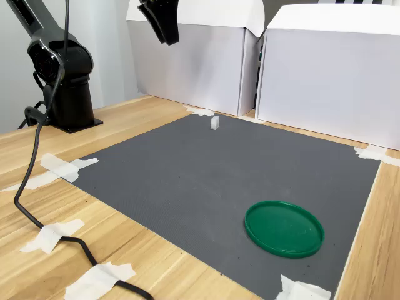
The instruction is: Grasp a white terminal and put it on the green lid.
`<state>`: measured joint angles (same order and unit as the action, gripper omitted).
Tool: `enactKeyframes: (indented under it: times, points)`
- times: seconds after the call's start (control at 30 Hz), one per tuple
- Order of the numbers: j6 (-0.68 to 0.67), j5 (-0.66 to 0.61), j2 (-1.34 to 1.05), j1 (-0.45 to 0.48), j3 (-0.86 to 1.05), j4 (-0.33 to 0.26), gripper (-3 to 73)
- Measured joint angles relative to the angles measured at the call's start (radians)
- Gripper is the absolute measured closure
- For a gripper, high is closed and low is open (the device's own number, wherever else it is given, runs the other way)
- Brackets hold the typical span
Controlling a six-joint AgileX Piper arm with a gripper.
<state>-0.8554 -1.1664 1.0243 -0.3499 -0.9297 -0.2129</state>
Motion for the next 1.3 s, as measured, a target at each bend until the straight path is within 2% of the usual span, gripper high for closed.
enactKeyframes:
  times: [0.1,0.23,0.4,0.5,0.57,0.8,1.3]
  points:
    - [-0.084,0.009,0.037,0.000,0.000,-0.001,5.1]
    - [-0.171,0.063,0.069,-0.006,0.000,0.000,-0.9]
    - [-0.186,0.130,0.097,-0.134,-0.001,0.066,-1.9]
    - [-0.137,0.169,0.122,-0.214,-0.001,0.102,-2.0]
    - [-0.097,0.199,0.137,-0.235,-0.001,0.115,-2.0]
    - [-0.068,0.295,0.190,-0.243,-0.002,0.125,-0.2]
    - [-0.102,0.391,0.414,-0.243,-0.002,0.120,0.1]
